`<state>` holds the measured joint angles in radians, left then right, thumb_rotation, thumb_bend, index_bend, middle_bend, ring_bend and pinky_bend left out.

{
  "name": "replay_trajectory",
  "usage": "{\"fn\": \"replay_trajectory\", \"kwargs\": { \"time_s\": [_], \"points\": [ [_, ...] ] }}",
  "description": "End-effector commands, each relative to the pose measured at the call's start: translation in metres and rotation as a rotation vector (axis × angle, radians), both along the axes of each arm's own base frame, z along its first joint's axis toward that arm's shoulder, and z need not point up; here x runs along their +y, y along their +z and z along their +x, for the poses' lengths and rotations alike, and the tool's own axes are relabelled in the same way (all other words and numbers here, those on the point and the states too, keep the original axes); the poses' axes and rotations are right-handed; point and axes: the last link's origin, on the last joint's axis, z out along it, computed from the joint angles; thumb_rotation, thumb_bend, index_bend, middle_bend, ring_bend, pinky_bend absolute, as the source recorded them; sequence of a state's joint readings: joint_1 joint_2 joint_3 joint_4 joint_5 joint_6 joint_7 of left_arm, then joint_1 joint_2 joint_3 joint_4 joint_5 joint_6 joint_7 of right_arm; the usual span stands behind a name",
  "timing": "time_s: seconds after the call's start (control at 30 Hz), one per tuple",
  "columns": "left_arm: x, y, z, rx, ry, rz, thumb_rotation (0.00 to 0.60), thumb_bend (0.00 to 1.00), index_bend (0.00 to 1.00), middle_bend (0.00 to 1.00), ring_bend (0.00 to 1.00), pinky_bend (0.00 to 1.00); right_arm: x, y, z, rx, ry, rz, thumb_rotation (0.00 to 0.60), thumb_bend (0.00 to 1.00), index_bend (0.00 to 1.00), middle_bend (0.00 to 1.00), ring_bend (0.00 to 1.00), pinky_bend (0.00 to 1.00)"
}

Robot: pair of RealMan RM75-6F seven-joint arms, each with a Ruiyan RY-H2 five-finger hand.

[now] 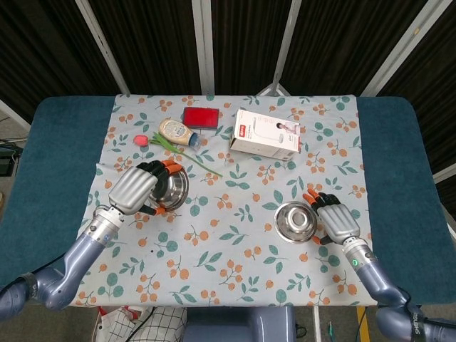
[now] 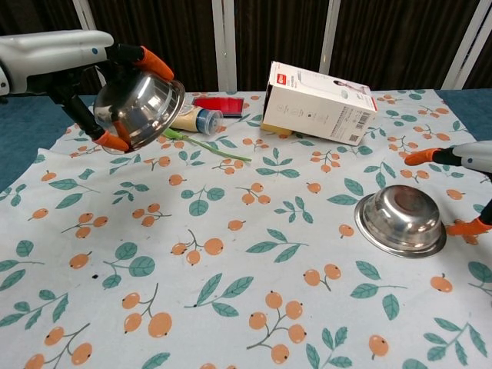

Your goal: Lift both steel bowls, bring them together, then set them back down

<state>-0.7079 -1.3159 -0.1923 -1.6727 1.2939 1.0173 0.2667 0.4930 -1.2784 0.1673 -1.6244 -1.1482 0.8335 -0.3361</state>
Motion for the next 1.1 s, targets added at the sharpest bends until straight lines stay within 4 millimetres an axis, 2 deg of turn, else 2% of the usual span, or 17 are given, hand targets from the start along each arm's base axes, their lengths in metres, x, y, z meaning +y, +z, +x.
{"fn": "replay_trajectory", "kwargs": {
  "time_s": [0.03, 0.43, 0.8, 0.93, 1.03, 1.1],
  "points": [
    [0.003, 0.000, -0.001, -0.004, 0.009, 0.000, 0.600, 0.40, 0.45, 0.68, 0.54, 0.69, 0.001, -0.007, 0.003, 0.013, 0.008, 0.018, 0.600, 0.27, 0.00, 0.00, 0.00, 0.10],
    [0.008, -0.003, -0.001, -0.005, 0.018, -0.006, 0.600, 0.39, 0.45, 0.68, 0.54, 0.69, 0.004, -0.026, 0.026, 0.031, 0.041, 0.053, 0.600, 0.27, 0.00, 0.00, 0.00, 0.10],
    [0.007, -0.001, -0.001, -0.009, 0.017, 0.003, 0.600, 0.39, 0.45, 0.68, 0.54, 0.69, -0.005, -0.044, 0.041, 0.052, 0.035, 0.085, 0.600, 0.27, 0.00, 0.00, 0.00, 0.15],
    [0.007, 0.001, -0.004, -0.003, 0.026, 0.007, 0.600, 0.39, 0.45, 0.68, 0.54, 0.69, -0.008, -0.046, 0.040, 0.077, 0.021, 0.093, 0.600, 0.27, 0.00, 0.00, 0.01, 0.29],
    [0.008, 0.002, -0.006, 0.000, 0.031, 0.010, 0.600, 0.39, 0.45, 0.68, 0.54, 0.69, -0.008, -0.046, 0.038, 0.097, 0.007, 0.094, 0.600, 0.27, 0.00, 0.00, 0.06, 0.41],
    [0.008, 0.003, -0.006, 0.000, 0.032, 0.011, 0.600, 0.39, 0.45, 0.68, 0.54, 0.69, -0.008, -0.045, 0.037, 0.105, 0.002, 0.095, 0.600, 0.27, 0.00, 0.00, 0.09, 0.44]
  ]
}}
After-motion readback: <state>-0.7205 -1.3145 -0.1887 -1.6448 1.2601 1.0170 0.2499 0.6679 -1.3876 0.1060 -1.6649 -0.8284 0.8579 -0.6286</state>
